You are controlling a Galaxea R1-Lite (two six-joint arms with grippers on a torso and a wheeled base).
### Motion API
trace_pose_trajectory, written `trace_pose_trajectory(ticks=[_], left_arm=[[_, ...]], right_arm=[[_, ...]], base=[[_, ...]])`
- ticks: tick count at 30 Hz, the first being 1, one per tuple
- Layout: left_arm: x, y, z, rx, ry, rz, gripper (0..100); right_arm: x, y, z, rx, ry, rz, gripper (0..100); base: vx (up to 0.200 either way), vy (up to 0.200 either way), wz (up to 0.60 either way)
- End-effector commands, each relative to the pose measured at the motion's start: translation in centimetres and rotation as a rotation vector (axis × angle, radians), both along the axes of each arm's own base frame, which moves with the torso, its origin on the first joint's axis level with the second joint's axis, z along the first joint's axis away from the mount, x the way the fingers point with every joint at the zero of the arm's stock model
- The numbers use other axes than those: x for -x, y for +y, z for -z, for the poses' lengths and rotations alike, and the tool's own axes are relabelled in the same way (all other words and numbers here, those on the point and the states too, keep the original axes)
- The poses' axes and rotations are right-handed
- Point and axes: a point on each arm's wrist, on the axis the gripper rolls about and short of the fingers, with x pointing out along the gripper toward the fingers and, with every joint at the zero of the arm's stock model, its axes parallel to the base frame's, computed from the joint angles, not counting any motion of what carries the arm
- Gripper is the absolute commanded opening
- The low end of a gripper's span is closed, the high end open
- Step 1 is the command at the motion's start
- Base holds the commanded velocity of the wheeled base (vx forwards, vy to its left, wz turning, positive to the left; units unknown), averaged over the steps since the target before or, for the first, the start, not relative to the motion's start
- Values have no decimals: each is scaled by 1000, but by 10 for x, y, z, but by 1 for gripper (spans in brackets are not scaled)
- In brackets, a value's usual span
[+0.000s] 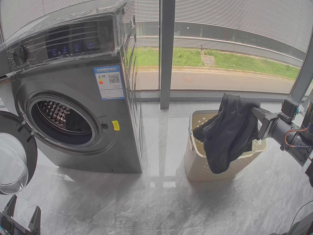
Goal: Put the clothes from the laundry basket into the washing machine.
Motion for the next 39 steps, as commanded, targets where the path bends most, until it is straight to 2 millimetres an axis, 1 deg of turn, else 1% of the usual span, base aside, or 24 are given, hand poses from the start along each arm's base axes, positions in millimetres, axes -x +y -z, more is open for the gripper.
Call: trace_pose_trajectory(ticks=[1,14,20,22,24,25,26,28,30,31,39], left_arm=[[0,0,5,1,4,-1,100],[0,0,5,1,6,-2,100],[0,0,5,1,4,-1,100],[0,0,5,1,4,-1,100],[0,0,5,2,4,-1,100],[0,0,5,1,4,-1,100],[0,0,5,1,4,-1,100],[0,0,5,1,4,-1,100],[0,0,5,1,6,-1,100],[0,0,5,1,6,-1,100],[0,0,5,1,4,-1,100]], right_arm=[[1,2,0,-1,-1,-11,0],[3,6,2,2,6,-30,0],[8,17,0,-12,1,-86,0],[15,26,-4,-36,-4,-135,0],[17,27,-6,-49,-5,-137,0],[15,26,-6,-51,-4,-111,0],[15,26,-6,-51,-4,-111,0],[8,19,-6,-51,-3,-16,0],[5,18,-7,-50,-4,22,0],[5,18,-7,-50,-4,22,0],[1,15,-6,-49,0,47,0]], base=[[0,200,0],[0,200,0],[0,200,0],[0,200,0],[0,200,0],[0,200,0],[0,0,0],[0,0,0],[0,0,0],[0,0,0],[-200,0,0]])
